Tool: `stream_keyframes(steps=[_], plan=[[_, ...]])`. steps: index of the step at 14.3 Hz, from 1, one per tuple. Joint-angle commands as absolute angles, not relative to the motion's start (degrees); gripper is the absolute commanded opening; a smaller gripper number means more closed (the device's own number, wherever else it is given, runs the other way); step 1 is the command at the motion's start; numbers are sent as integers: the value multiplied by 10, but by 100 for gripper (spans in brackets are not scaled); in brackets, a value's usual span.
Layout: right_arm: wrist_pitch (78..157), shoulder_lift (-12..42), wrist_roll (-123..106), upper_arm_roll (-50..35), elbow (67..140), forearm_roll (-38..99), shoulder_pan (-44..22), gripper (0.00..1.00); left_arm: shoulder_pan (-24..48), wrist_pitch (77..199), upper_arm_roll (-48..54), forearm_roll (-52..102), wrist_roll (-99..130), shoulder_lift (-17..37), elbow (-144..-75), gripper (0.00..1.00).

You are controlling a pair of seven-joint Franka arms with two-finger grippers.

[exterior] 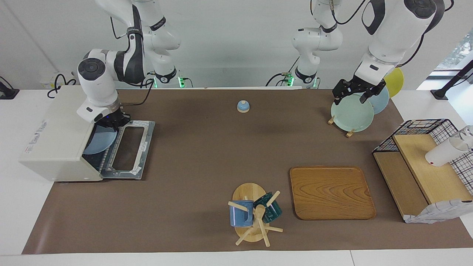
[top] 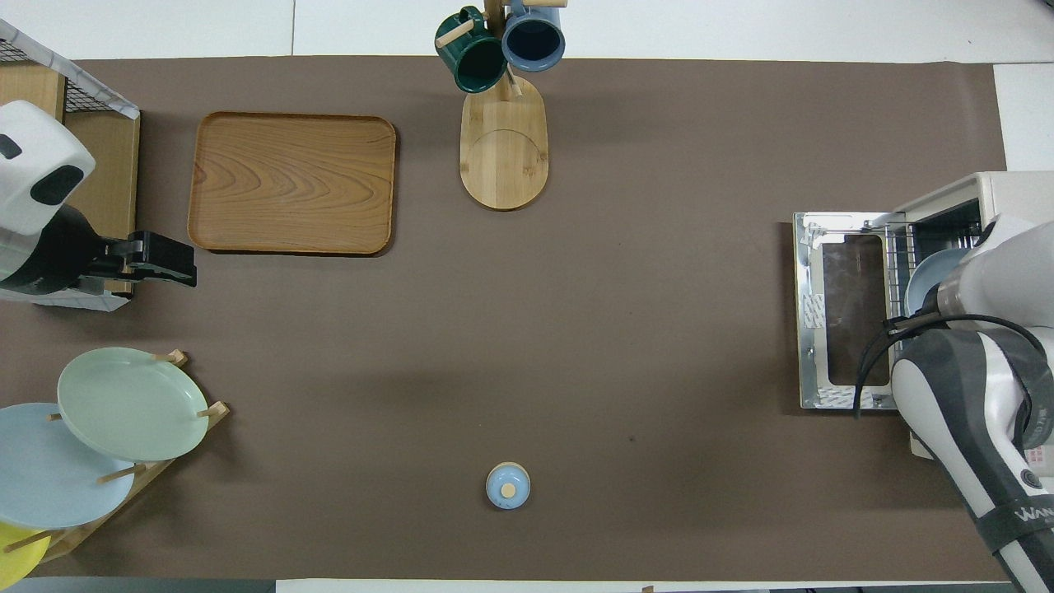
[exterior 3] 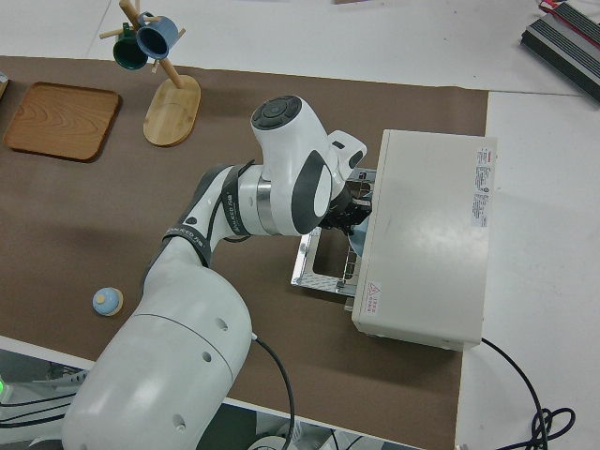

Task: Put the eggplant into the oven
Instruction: 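Carry the plate with eggplant into the open oven with the right gripper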

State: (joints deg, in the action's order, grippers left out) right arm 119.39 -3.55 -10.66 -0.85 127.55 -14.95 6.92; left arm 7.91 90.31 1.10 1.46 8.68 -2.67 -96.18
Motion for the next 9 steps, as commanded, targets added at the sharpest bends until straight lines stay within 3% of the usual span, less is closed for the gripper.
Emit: stream_keyframes(steps=[1, 5, 6, 7, 9], plan=[[1205, -47, -106, -13, 1296, -149, 79, 34, 78, 906, 12, 7, 93, -33, -969, 100], [1138, -35, -106, -25, 1232, -123, 61, 44, 76, 910, 12, 7, 92, -33, -969, 100], [1141, -30, -104, -25, 1224, -108, 41, 37, 76, 909, 12, 7, 93, -33, -969, 100], [1153, -29, -95, -26, 1227, -104, 31, 19, 76, 909, 12, 7, 93, -33, -969, 100], [1227, -8, -37, -27, 1247, -98, -1, 0, 77, 908, 12, 7, 93, -33, -969, 100]])
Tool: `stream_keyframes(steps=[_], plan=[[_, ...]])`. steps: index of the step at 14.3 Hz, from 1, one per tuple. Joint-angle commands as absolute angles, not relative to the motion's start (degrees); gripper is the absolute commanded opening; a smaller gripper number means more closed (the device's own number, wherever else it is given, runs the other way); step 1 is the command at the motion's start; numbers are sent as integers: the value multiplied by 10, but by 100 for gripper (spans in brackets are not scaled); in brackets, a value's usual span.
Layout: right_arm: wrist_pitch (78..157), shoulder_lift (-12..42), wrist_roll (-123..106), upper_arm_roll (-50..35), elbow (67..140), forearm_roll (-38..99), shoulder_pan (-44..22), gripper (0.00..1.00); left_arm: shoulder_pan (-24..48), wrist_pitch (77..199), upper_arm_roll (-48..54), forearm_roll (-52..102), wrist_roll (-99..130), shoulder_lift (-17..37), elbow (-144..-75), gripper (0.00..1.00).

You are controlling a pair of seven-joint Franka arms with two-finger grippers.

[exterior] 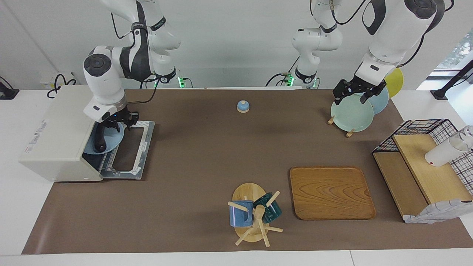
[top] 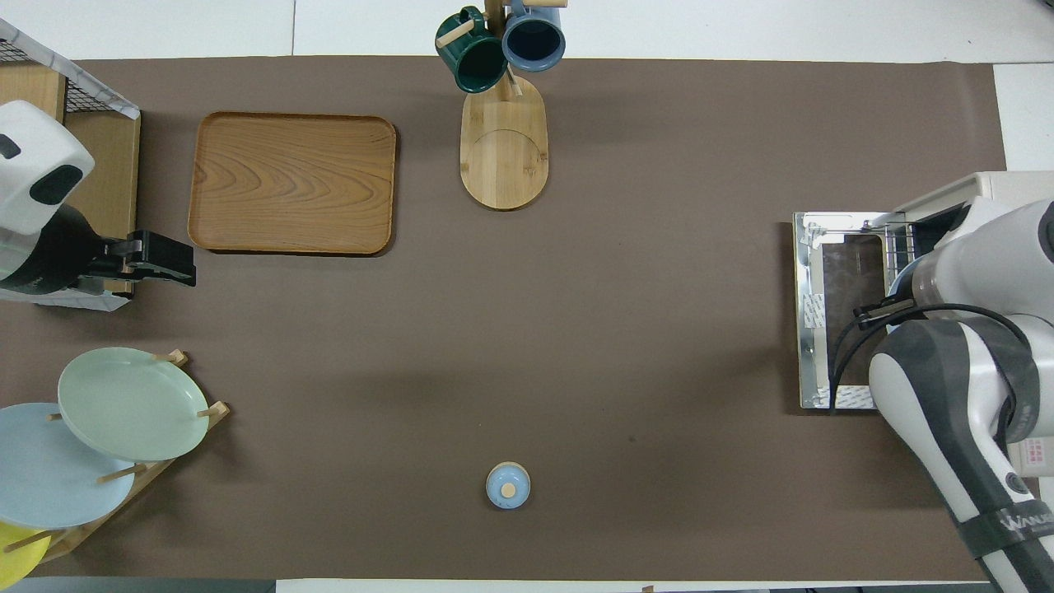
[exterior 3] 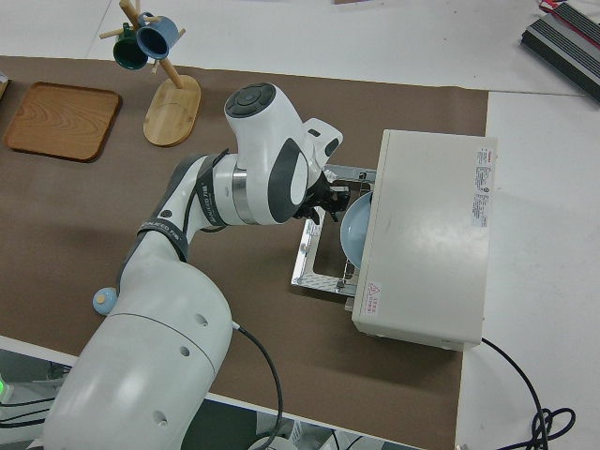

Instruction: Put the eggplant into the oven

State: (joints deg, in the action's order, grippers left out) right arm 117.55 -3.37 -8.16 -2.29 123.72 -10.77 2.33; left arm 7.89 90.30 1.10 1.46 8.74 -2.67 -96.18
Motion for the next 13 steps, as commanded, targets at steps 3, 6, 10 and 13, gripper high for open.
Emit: stream_keyframes(steps=[3, 6, 10, 13], plan=[[1326, 39, 4, -27, 1274, -98, -12, 0, 76, 910, 12, 7, 92, -33, -969, 100], [1337, 71, 4, -26, 1277, -98, -3, 0, 75, 909, 11, 7, 93, -33, -969, 100], [1336, 79, 5, -26, 1279, -98, 0, 0, 75, 909, 12, 7, 92, -33, -969, 100], [1337, 79, 5, -26, 1279, -98, 8, 0, 75, 909, 11, 7, 93, -33, -969, 100]])
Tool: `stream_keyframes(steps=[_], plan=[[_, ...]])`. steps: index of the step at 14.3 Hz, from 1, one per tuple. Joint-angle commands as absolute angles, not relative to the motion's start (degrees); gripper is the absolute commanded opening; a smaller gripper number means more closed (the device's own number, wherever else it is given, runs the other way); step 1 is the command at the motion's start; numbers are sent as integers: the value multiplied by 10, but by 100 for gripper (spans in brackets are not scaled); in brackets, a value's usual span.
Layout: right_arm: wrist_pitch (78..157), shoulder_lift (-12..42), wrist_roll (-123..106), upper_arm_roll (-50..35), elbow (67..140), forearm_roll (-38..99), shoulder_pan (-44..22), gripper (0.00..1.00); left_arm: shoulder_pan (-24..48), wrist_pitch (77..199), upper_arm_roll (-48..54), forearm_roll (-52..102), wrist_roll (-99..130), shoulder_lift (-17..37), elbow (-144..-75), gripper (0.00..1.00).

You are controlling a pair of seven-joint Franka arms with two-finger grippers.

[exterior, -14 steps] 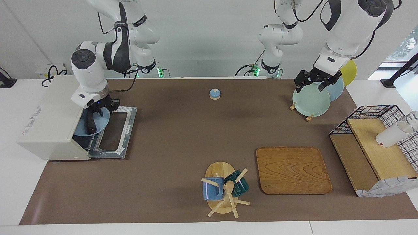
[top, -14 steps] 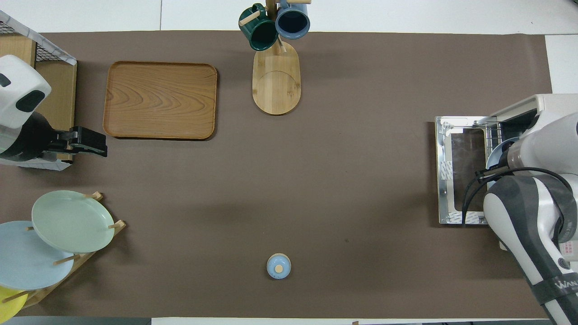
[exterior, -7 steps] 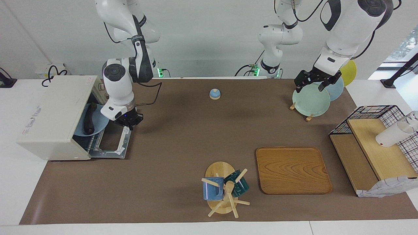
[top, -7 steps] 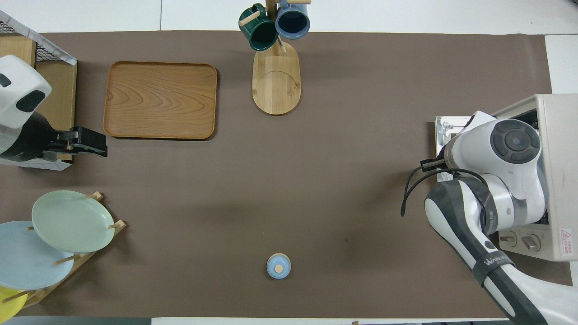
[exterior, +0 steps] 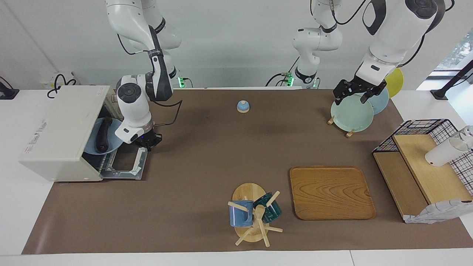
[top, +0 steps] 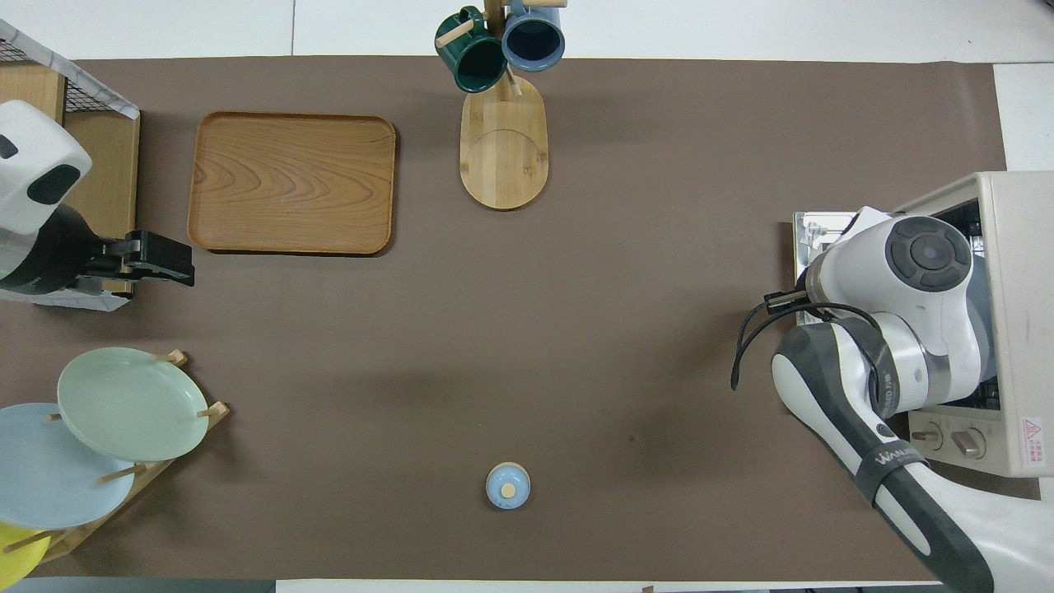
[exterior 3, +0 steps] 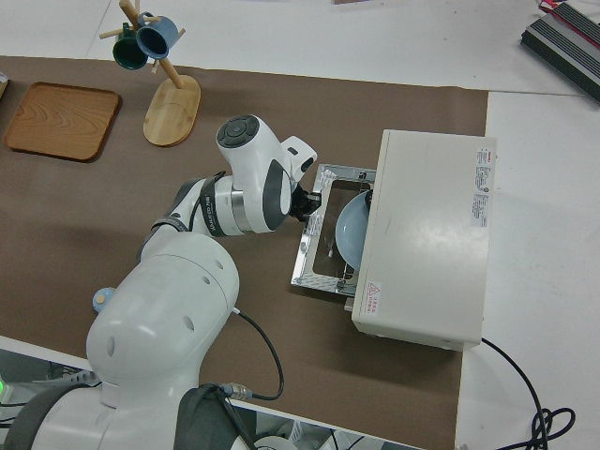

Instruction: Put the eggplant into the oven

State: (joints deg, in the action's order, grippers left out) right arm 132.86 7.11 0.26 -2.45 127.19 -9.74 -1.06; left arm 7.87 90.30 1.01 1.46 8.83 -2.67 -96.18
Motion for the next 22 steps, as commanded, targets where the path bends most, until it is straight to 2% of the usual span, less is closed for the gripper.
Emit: stream_keyframes(steps=[1, 10, 22], plan=[[1336, 79, 7, -26, 1278, -98, 3, 0, 75, 909, 12, 7, 93, -33, -969, 100], [1330, 89, 34, -28, 1251, -98, -25, 0, 75, 909, 12, 7, 93, -33, -969, 100], [1328, 86, 27, -27, 1275, -97, -11, 3, 75, 909, 12, 7, 93, -33, -969, 100]])
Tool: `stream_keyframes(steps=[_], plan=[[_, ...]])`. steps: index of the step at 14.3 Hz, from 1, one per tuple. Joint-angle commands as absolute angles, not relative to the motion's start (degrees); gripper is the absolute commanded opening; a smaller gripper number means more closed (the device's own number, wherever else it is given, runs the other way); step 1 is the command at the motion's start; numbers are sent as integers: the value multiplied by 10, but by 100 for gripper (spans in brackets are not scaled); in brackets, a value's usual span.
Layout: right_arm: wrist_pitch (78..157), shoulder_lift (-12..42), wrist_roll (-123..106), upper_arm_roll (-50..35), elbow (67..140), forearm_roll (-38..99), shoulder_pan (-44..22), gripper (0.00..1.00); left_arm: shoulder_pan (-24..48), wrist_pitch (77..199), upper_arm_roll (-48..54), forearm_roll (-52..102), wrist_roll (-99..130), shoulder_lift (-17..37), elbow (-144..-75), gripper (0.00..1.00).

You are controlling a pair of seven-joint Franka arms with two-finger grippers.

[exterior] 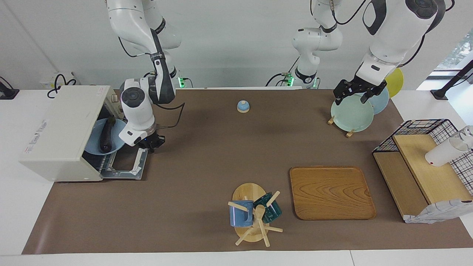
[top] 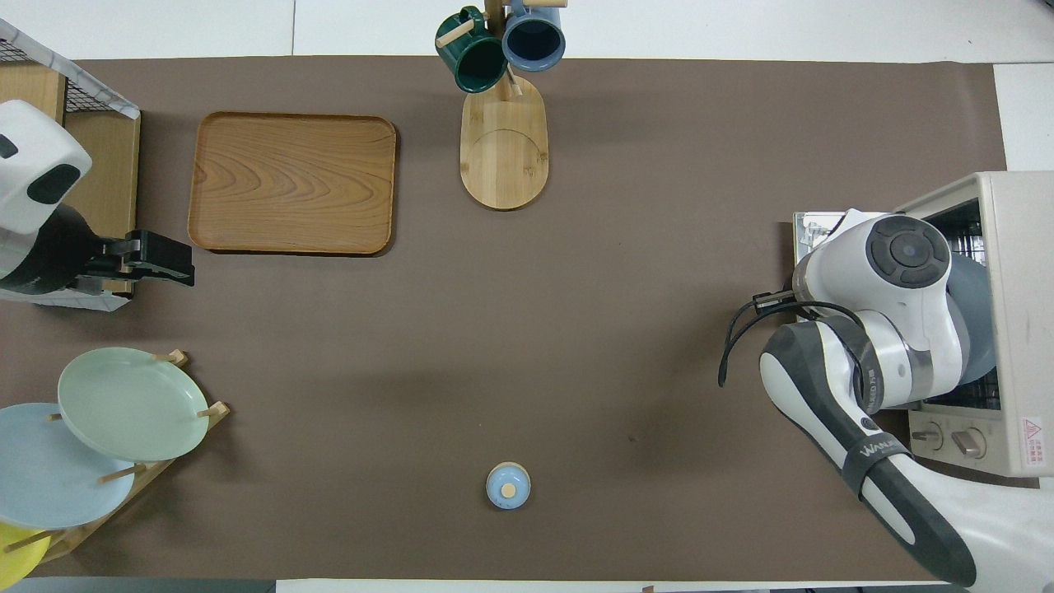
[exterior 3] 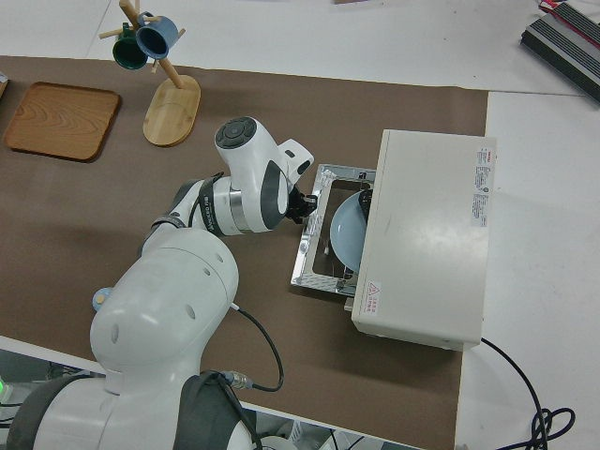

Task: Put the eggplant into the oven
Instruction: 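Push the oven door up closed with the right gripper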

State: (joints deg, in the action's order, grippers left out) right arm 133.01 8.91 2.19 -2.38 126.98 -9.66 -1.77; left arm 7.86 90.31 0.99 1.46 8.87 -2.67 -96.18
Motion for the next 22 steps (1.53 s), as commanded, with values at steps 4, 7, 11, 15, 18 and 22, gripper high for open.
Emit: stream_keyframes(steps=[4, 7, 11, 15, 18, 22], plan=[[1272, 84, -10, -25, 1242, -106, -9, 3, 75, 909, 12, 7, 93, -33, -969, 100], [1178, 70, -88, -23, 1188, -106, 21, 4, 75, 909, 11, 7, 93, -33, -969, 100], [1077, 22, -210, -21, 1145, -105, 86, 4, 75, 909, 11, 7, 93, -33, -968, 100], [964, -8, -280, -19, 1058, -106, 115, 6, 75, 909, 11, 7, 93, -33, -969, 100], [905, -16, -273, -27, 995, -102, 103, 8, 75, 909, 11, 7, 93, -33, -969, 100], [847, -15, -208, -29, 932, -47, 96, 36, 75, 909, 11, 7, 93, -33, -969, 100]])
